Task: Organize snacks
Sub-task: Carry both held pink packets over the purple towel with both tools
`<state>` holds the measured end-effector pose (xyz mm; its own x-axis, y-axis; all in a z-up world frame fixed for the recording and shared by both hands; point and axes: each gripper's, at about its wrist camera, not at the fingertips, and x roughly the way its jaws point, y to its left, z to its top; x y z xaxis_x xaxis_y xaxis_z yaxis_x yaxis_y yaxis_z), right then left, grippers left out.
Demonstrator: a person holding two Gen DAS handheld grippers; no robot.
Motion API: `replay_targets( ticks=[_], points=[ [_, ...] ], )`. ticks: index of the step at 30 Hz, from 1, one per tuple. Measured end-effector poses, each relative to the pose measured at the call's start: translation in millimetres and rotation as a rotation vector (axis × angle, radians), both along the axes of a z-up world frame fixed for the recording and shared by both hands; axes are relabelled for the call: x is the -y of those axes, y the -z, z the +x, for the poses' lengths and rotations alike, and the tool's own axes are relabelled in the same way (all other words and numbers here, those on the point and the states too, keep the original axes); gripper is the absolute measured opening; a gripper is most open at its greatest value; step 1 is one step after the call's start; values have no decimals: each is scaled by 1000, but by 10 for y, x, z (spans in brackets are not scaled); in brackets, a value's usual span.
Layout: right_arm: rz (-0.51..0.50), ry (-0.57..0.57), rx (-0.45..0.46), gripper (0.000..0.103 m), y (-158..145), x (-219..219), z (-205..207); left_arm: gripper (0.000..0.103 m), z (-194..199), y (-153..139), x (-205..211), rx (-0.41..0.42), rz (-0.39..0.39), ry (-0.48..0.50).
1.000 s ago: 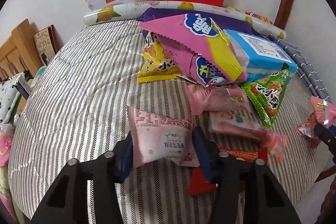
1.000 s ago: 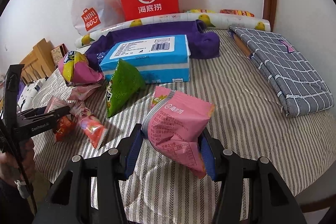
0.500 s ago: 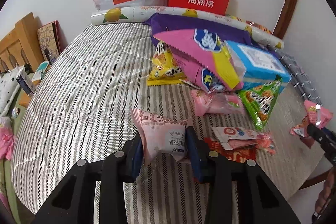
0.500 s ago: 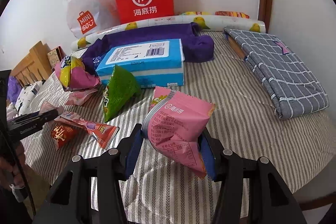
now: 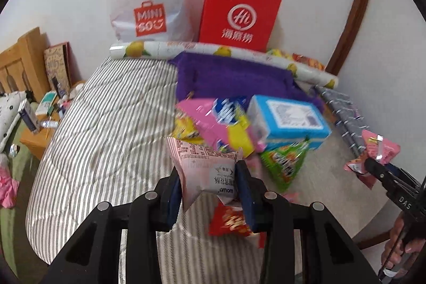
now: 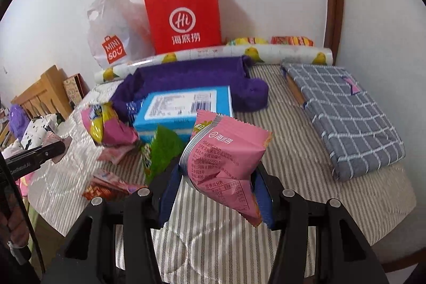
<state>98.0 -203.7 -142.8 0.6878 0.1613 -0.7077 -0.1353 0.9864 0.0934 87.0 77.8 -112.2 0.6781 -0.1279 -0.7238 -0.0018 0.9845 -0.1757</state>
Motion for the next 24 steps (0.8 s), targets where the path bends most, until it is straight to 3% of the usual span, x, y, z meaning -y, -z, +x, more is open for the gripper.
replay_targets(
  ticks=[12,24],
  points=[
    [13,-49,73,52,-498,-78,230,36,339,-522,293,70,-54,60],
    [14,-94,109,52,-774,-253,947,36,1039,-821,305,93,-51,74]
  ],
)
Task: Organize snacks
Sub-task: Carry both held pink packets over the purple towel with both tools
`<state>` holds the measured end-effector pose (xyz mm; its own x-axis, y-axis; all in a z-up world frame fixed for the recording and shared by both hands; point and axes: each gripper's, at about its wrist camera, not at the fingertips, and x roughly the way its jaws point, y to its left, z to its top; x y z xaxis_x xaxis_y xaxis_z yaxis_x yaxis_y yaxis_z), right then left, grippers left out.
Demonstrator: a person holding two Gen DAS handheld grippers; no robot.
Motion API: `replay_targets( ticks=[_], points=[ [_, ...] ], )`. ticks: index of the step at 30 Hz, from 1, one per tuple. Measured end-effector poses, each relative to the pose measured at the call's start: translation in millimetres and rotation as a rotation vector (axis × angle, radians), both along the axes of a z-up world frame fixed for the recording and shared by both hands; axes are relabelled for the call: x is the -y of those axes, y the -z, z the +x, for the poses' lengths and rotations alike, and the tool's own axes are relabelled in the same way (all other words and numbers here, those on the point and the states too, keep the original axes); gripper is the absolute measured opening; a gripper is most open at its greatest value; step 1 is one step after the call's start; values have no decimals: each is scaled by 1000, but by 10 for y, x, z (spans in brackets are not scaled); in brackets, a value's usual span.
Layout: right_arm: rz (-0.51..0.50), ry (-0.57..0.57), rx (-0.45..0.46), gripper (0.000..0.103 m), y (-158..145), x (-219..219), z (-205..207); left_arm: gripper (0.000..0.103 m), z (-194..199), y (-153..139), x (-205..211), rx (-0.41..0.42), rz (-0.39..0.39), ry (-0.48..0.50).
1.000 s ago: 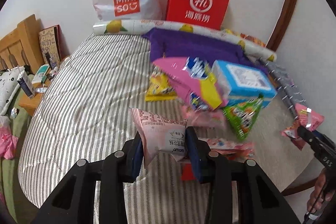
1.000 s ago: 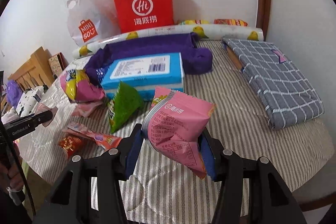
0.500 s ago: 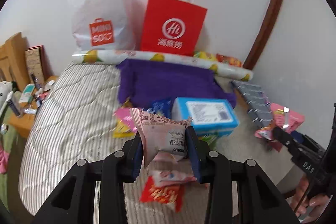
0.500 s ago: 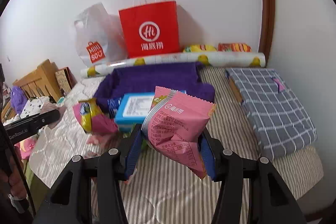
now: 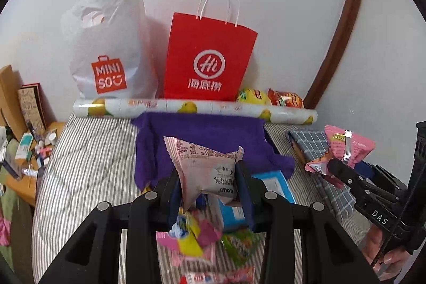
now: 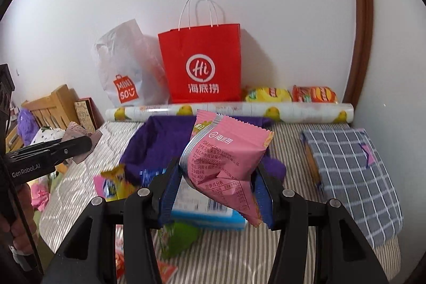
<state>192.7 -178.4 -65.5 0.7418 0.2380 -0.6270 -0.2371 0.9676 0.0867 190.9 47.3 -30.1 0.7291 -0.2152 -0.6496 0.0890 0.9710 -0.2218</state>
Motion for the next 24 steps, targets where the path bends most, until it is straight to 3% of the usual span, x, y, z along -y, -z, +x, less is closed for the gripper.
replay_targets(
  ticks=[12,17,21,24],
  points=[
    [39,3,14,52,-79,-91,808,36,820,27,-150,-38,-21,-2],
    [36,0,25,52,40,-137,1126,36,1174,200,-225,-75,-4,-13],
    [48,-8,-16,52,226,-164,1396,36,1437,384,-293,-124,-37,-13],
    [43,-17,-44,52,399,-199,1593,36,1601,489,-285,-133,0,-32]
  ],
)
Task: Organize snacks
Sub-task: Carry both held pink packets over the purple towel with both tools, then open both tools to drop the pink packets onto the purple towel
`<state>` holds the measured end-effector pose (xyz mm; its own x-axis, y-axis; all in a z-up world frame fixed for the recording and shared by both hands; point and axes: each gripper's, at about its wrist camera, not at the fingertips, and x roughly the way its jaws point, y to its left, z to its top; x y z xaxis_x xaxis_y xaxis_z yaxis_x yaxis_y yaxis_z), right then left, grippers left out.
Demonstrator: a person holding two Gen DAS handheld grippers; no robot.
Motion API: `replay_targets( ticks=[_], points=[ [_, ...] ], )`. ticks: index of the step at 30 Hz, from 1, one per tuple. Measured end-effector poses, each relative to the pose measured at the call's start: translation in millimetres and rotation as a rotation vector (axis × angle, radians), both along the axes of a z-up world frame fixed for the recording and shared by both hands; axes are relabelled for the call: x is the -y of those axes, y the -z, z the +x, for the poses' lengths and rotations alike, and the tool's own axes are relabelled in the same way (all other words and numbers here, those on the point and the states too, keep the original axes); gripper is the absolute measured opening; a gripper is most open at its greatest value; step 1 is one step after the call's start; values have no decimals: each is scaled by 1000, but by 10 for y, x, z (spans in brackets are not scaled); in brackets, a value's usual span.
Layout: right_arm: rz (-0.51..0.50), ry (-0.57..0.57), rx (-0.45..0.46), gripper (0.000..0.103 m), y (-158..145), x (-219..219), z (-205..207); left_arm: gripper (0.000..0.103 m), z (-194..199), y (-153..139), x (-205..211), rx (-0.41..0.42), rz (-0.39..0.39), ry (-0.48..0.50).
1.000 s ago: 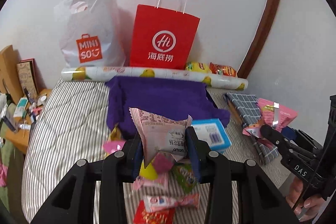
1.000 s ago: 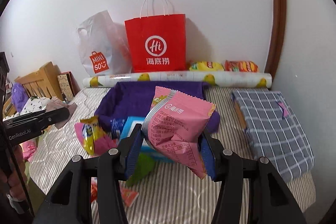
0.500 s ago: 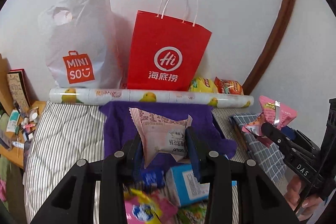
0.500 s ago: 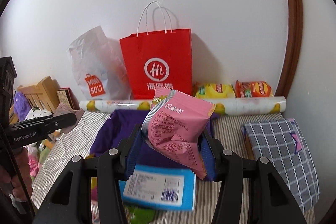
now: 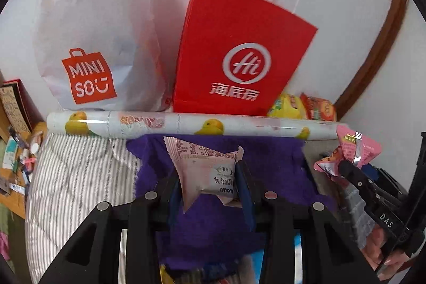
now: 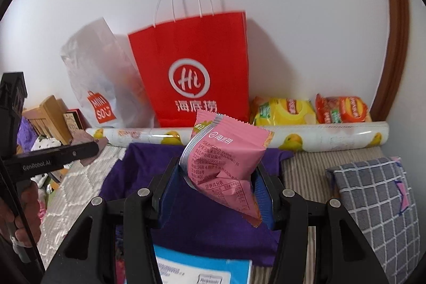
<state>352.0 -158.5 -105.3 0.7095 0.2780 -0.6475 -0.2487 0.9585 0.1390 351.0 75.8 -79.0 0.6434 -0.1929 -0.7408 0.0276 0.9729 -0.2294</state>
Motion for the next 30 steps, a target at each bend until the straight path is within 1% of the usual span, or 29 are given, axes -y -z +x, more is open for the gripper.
replay_targets(
  ticks=[1,6,11,13,17,20,23,28,30],
  points=[
    [-5,0,-5,52,52,-11,58,36,47,31,10,3,11,-4],
    [-18,-22,-63,52,352,-58,365,36,332,221,47,-43,38,-6],
    [-36,-59,-144,52,655,-98,576,36,521,389,50,-77,73,1],
    [-46,-67,-175,52,764,-112,642,36,578,453,37,-96,72,3],
    [-33,-78,-242,52,934,-106,716,36,644,570,23,-123,41,28],
    [-12,-99,-292,52,1010,-97,753,36,686,641,19,-142,11,35],
    [-36,-90,-301,52,1064,-103,772,36,716,703,21,-153,-12,44],
    [-1,-77,-340,53,1125,-40,814,36,739,814,74,-177,13,57],
    [1,-78,-346,53,1130,-35,821,37,760,841,81,-189,6,57]
  ],
)
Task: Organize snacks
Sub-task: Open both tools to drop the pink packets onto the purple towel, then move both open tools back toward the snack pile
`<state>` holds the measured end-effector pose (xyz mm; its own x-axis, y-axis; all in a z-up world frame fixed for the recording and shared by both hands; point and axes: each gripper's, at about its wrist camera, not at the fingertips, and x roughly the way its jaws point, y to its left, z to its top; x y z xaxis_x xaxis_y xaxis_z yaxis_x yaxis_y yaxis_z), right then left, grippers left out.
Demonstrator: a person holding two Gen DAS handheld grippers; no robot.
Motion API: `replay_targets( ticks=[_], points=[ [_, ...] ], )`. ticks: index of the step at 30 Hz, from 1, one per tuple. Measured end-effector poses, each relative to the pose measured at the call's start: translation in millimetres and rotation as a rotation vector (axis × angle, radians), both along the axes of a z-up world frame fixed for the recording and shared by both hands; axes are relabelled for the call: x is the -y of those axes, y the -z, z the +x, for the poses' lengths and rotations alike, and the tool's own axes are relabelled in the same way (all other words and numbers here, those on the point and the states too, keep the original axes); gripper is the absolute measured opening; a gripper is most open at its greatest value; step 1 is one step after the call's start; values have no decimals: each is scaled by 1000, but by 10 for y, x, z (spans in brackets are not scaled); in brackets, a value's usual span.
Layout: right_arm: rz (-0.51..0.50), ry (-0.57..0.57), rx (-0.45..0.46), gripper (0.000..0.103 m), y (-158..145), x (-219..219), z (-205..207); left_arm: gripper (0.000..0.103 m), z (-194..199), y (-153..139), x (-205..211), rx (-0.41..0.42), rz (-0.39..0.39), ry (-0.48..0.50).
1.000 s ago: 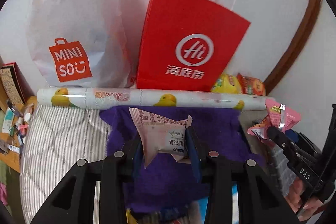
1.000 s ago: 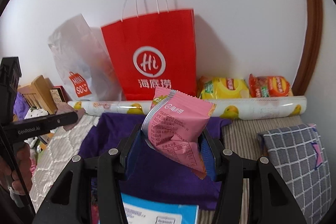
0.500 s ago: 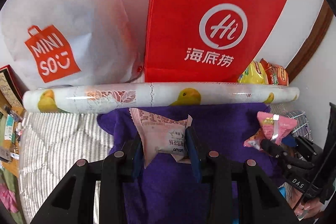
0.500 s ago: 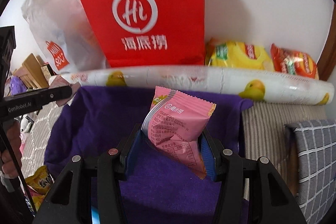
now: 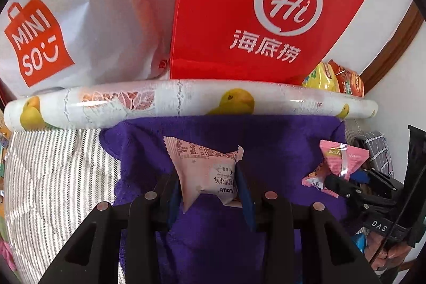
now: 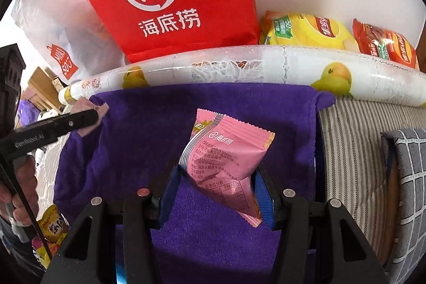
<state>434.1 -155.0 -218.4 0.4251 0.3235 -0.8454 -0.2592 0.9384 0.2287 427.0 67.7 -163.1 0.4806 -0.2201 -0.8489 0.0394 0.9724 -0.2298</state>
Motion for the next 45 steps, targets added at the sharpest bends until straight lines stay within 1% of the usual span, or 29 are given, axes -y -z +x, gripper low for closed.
replay_targets(
  ticks=[3,6,7,8,10,11,13,14,15,18,22,26,30,31,33,34,38,41,45],
  points=[
    [-25,-6,-6,55,29,-17,-9,37,12,34,-3,-18,-11,-1],
    [-27,-28,0,63,31,-51,-6,39,34,66,21,-30,-9,4],
    [-31,-36,2,69,16,-65,-13,39,39,73,18,-36,-8,7],
    [-34,-38,11,73,2,-80,-10,40,44,73,18,-39,-10,12],
    [-45,-35,54,75,-68,-88,-51,44,44,66,18,-39,-10,20],
    [-47,-32,69,79,-99,-93,-68,52,45,60,21,-41,-8,20],
    [-39,-32,82,83,-170,-99,-118,54,37,18,31,-31,-22,38],
    [-34,-35,86,83,-197,-99,-138,58,27,-9,34,-27,-27,45],
    [-33,-38,91,83,-227,-104,-164,65,19,-35,42,-24,-25,49],
    [-51,-46,112,83,-327,-130,-258,67,-43,-160,55,9,-12,63],
    [-89,-19,192,83,-574,-112,-526,68,-158,-421,16,62,5,63],
    [-77,29,252,83,-806,-47,-828,70,-373,-689,-24,120,-40,74],
    [-167,49,298,87,-974,-82,-1152,70,-690,-825,-55,135,-38,80],
    [-190,63,312,89,-1000,-90,-1238,70,-807,-858,-61,140,-31,81],
    [-228,101,332,89,-1047,-114,-1408,70,-980,-896,-57,150,-27,79],
    [-231,105,335,89,-1066,-118,-1494,70,-1081,-918,-64,153,-24,77],
    [-184,92,357,89,-1150,-125,-1847,70,-1456,-979,-80,164,-1,63],
    [-190,104,391,89,-1198,-147,-2079,70,-1718,-995,-120,162,-7,53],
    [-198,98,404,89,-1202,-185,-2342,70,-2023,-972,-206,157,-36,34]
  ],
)
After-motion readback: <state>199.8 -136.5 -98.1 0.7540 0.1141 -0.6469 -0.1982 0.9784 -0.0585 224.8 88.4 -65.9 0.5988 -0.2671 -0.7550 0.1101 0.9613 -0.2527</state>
